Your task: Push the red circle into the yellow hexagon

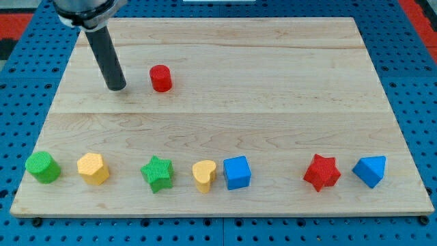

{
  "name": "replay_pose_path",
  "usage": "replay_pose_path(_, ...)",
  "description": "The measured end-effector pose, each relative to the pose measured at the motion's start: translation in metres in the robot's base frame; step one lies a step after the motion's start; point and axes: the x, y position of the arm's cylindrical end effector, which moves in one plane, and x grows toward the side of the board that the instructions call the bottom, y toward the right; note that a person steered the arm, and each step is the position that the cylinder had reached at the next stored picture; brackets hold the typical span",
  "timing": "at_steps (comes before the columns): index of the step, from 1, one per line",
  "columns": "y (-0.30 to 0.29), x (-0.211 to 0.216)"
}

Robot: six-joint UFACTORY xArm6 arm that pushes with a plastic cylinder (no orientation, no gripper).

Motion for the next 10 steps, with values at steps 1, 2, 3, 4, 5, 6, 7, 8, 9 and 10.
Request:
replay_pose_path(1,0.017,-0.002)
replay_pose_path(2,0.055,0.040)
replay_pose_path(3,0.064,0.079)
replay_pose_path(4,0.056,0.074)
replay_pose_path(5,0.038,0.029)
replay_pose_path(6,0.044,-0.022)
replay_pose_path(7,0.048,-0.059)
replay_pose_path(8,0.104,-0.053)
replay_pose_path(9,0.121,-0.041)
replay_pose_path(10,0.114,-0.037)
